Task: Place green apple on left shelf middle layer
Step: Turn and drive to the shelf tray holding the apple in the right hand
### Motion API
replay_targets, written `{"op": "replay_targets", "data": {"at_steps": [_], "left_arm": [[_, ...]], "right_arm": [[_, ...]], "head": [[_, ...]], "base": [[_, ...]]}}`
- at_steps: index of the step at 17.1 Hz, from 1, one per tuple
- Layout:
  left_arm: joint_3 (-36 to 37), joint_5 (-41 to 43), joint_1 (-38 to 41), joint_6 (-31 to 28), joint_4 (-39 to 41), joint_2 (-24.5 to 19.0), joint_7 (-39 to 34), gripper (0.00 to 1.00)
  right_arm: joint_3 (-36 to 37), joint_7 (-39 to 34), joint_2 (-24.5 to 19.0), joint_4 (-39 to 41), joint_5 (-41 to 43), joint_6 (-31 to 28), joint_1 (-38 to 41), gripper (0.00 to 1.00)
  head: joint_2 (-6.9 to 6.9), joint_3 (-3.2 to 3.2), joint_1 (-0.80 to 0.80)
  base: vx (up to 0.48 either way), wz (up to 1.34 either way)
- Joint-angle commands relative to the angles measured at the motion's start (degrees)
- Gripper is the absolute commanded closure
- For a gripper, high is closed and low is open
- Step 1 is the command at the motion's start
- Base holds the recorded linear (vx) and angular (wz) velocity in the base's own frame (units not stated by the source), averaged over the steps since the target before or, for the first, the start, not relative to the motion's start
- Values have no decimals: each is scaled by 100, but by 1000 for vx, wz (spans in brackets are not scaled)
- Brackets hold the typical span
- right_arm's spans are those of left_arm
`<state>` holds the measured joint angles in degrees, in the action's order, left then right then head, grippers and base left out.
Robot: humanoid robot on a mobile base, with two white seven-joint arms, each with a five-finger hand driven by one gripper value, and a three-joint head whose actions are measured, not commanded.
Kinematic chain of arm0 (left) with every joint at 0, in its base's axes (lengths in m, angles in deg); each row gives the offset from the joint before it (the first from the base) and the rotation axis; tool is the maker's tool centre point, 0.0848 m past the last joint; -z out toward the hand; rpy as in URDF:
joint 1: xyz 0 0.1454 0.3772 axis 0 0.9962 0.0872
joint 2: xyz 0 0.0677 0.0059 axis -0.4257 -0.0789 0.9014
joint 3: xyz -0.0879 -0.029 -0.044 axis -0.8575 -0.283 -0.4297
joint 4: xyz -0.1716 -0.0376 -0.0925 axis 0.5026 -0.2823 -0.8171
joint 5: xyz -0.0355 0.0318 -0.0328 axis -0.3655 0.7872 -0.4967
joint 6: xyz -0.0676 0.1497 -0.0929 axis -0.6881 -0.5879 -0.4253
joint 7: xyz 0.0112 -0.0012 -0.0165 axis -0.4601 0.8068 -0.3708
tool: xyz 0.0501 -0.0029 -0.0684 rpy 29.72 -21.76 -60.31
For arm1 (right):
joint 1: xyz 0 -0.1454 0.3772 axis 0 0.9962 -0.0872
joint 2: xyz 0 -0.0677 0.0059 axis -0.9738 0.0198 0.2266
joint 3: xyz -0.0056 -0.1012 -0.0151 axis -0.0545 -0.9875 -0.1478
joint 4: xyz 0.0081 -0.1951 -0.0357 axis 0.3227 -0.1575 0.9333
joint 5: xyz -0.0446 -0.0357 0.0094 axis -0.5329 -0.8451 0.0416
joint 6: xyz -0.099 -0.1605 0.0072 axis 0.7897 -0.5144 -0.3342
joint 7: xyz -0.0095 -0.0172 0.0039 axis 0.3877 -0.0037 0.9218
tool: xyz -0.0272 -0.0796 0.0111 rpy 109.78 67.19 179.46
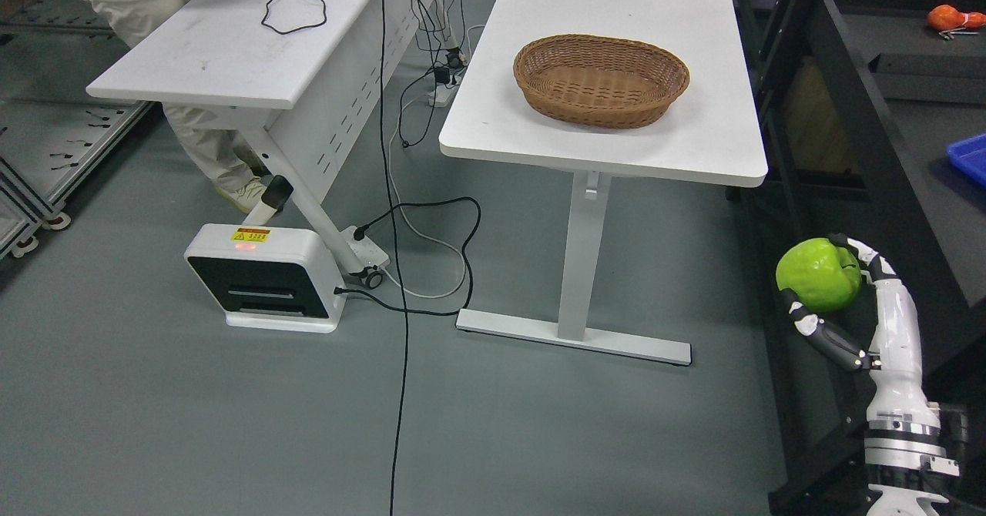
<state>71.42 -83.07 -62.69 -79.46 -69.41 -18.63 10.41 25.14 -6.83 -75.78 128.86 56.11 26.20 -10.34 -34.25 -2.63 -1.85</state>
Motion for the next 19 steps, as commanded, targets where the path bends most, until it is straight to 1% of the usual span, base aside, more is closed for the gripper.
{"op": "replay_targets", "data": {"at_steps": [1,5,9,12,19], "left_arm": [[0,0,-1,6,1,-100,-4,0],[0,0,-1,-2,1,-100,-4,0],[0,0,-1,-2,1,-100,-4,0],[0,-9,-1,6,1,-100,5,0],[0,0,-1,6,1,-100,5,0]], "right_arm": [[97,1,64,11,0,-8,27,100],[98,1,64,2,0,-8,44,100],[159,10,64,2,0,-8,44,100],[159,10,64,2,0,-8,70,100],[150,10,64,2,0,-8,79,100]], "head": [[0,0,0],[0,0,0],[0,0,0],[0,0,0],[0,0,0]], "base": [[-372,43],[-348,-30],[-259,-449],[-95,-997],[37,-1111]]}}
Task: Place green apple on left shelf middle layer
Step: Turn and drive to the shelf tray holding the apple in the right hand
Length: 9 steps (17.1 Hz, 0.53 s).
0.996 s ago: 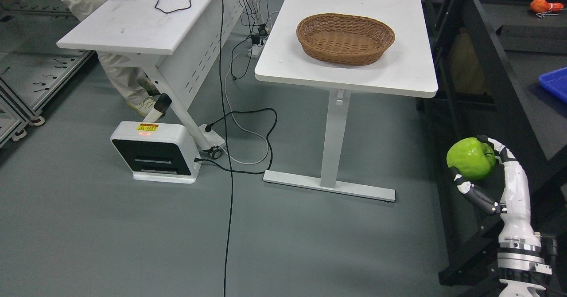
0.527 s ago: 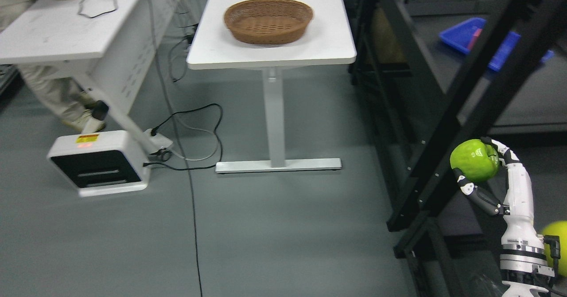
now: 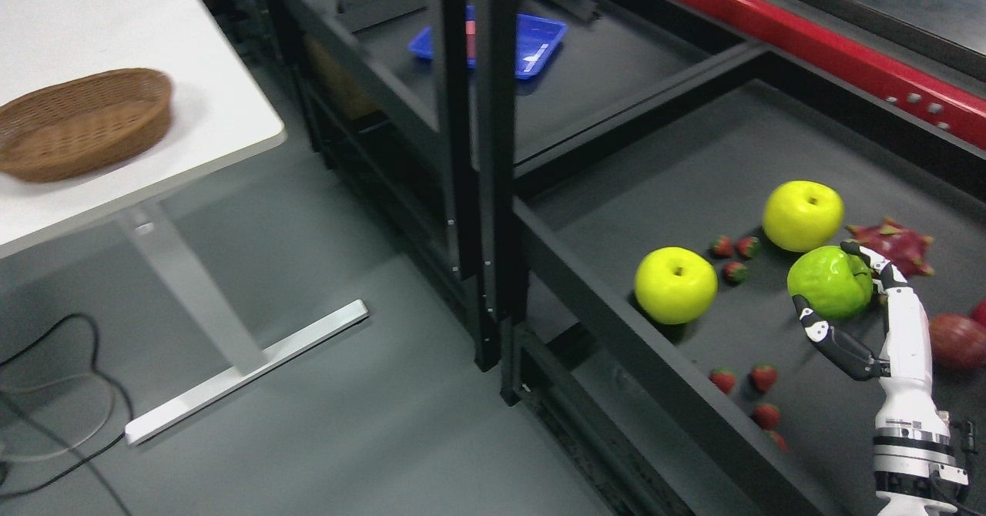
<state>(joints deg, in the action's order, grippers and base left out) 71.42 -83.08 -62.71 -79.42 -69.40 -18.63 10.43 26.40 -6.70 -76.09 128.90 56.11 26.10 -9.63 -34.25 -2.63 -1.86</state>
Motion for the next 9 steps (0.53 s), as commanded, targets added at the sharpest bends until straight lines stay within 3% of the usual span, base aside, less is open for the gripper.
{"op": "replay_targets", "data": {"at_steps": [1,9], "left_arm": [[0,1,2,-6,0,-100,3,0],[0,1,2,2,0,-100,3,0]], "right_arm": [[24,-3,95,-2,-9,2,8,100],[32,-3,95,-2,-9,2,52,100]], "head": [[0,0,0],[0,0,0]], "base": [[116,-949],[135,-899]]}}
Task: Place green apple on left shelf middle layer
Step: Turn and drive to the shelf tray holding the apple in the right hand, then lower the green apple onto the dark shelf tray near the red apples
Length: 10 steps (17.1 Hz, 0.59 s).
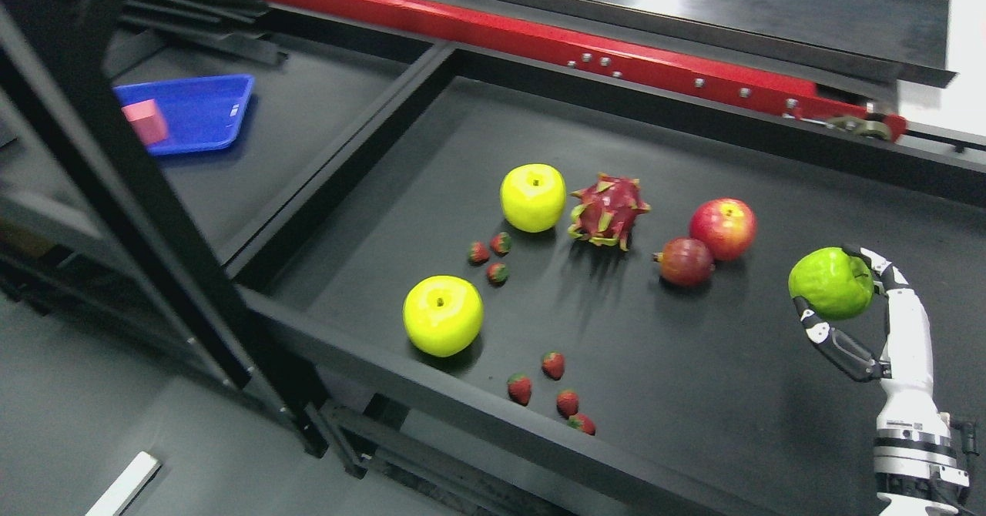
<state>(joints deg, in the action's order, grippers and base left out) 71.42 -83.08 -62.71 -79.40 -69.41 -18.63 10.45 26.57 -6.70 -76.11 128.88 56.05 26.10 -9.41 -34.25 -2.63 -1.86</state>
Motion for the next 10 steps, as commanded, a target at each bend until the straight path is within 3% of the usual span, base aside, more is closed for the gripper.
{"op": "replay_targets", "data": {"at_steps": [1,7,10], "left_arm": [[0,1,1,-9,0,-100,1,0],[0,1,1,0,0,-100,-8,0],[0,1,1,0,0,-100,-8,0]], "right_arm": [[16,-3,97,-1,-3,2,30,100],[16,-11,97,-1,-47,-41,48,100],[-46,-29,97,-45,-536,-444,-22,100]], "head": [[0,0,0],[0,0,0],[0,0,0]], "base": [[145,-867],[127,-642],[75,-204]]}}
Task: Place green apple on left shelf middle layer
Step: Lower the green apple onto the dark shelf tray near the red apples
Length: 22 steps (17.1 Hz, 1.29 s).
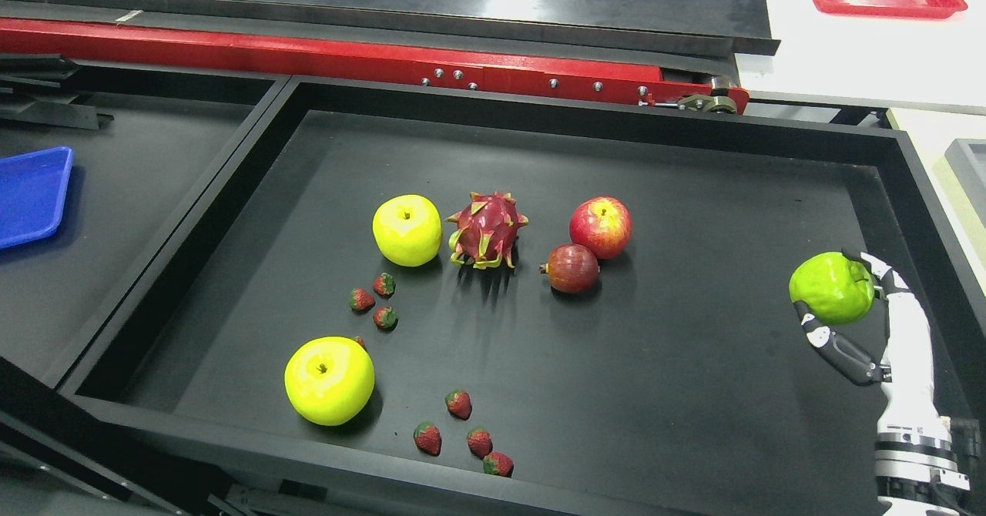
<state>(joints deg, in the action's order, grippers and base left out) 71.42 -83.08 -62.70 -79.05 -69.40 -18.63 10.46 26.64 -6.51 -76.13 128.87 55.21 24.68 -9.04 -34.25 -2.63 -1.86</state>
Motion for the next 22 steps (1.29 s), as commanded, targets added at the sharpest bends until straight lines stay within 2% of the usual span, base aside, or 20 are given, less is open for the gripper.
{"op": "replay_targets", "data": {"at_steps": [1,5,11,16,22], "left_arm": [[0,0,0,-44,0,-100,0,0],[0,0,0,-44,0,-100,0,0],[0,0,0,-35,0,-100,0,0],[0,0,0,-35,0,-100,-8,0],[0,0,0,-44,0,-100,0,0]], "right_arm": [[-166,-92,99,-61,-1020,-435,-103,100],[-991,-302,99,-507,-2359,-559,-401,100],[-1914,-927,99,-825,-3002,-700,-902,100],[-2126,-936,99,-1203,-3073,-823,-1307,100],[-2732,-1129,99,-1677,-3082,-832,-1570,99]], "head": [[0,0,0],[1,0,0],[1,0,0],[1,0,0],[1,0,0]], "base": [[27,-84],[-5,20],[-8,24],[0,0],[0,0]]}}
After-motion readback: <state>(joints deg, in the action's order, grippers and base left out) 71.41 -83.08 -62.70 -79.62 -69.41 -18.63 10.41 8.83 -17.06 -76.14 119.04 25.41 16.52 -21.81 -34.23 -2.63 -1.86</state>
